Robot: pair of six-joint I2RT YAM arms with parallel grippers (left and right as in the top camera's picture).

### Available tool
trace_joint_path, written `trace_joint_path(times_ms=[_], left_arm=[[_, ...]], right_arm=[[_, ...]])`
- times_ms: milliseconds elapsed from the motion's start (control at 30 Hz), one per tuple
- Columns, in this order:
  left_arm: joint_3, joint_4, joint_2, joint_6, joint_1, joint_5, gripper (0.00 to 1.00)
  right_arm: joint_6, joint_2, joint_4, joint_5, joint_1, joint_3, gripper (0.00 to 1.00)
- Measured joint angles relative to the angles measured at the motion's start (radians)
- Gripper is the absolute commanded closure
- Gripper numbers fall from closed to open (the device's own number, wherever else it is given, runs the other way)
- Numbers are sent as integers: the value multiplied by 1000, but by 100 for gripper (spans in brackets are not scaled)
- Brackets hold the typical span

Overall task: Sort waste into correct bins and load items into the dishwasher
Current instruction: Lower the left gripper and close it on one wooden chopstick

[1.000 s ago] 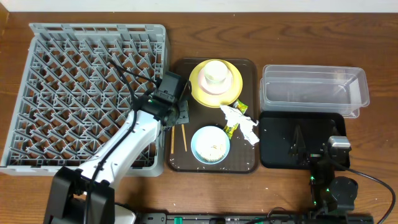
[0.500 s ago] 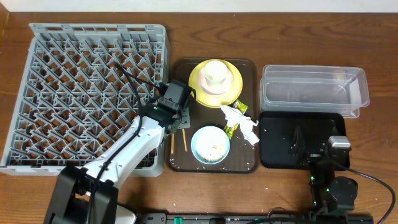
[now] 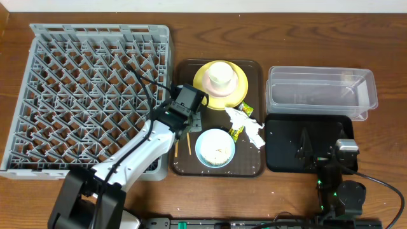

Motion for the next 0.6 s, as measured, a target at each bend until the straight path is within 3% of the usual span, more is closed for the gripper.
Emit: trace_joint_path(times_ms=[600], left_arm=[[0,72,114,0,-1,-13,73]], right_arm=[[0,0,0,0,0,0,1]])
